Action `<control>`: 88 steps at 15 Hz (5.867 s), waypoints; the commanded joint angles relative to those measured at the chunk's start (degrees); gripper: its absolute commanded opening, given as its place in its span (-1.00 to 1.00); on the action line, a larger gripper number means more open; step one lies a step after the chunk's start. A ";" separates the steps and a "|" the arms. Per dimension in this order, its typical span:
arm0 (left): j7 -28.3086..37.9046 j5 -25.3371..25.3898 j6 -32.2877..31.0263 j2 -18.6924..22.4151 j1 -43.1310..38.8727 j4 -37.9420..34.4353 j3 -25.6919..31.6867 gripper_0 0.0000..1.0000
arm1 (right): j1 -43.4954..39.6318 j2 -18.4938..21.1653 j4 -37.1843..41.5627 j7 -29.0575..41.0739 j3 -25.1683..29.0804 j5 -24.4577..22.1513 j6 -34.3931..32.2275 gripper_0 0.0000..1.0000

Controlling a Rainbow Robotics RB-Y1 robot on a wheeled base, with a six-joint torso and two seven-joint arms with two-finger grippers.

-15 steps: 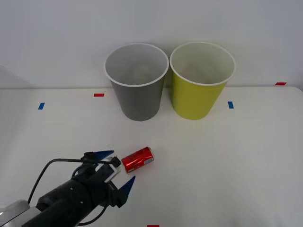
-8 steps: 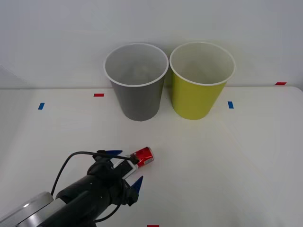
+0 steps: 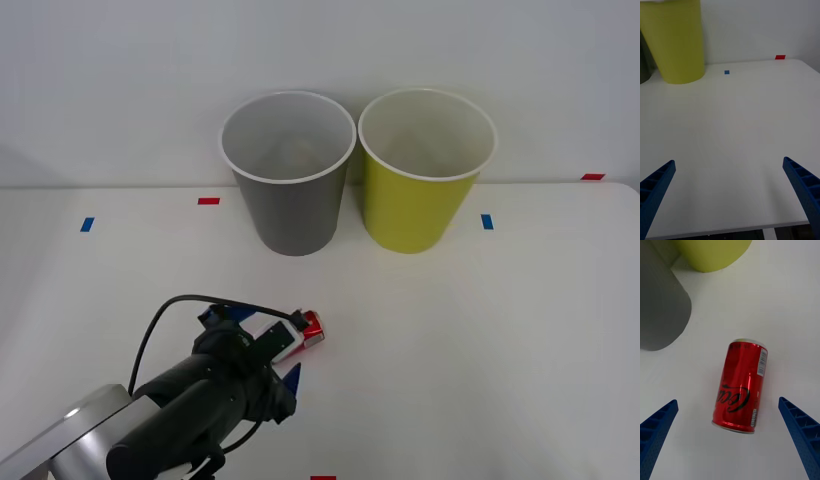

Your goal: Put cans in the gray bin and PET bottles in the light green bin.

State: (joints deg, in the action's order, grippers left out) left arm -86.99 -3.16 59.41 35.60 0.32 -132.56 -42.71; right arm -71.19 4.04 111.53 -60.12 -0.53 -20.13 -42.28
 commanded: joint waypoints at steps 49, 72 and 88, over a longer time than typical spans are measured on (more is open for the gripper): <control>-10.92 10.01 8.09 -10.81 15.67 18.65 -1.23 0.51 | 0.00 0.00 0.00 0.00 0.00 0.00 0.00 1.00; -9.69 12.74 8.00 -3.52 -1.03 -7.71 16.43 -1.00 | 0.00 0.00 0.00 0.00 0.00 0.00 0.00 1.00; -8.64 39.63 6.95 -7.91 -3.57 -17.44 56.86 -1.00 | 0.00 0.00 0.00 0.00 0.00 0.00 0.00 1.00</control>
State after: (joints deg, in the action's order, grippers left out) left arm -95.54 34.51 64.57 27.92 -4.80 -150.01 12.63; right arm -71.19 4.04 111.53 -60.12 -0.53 -20.13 -42.28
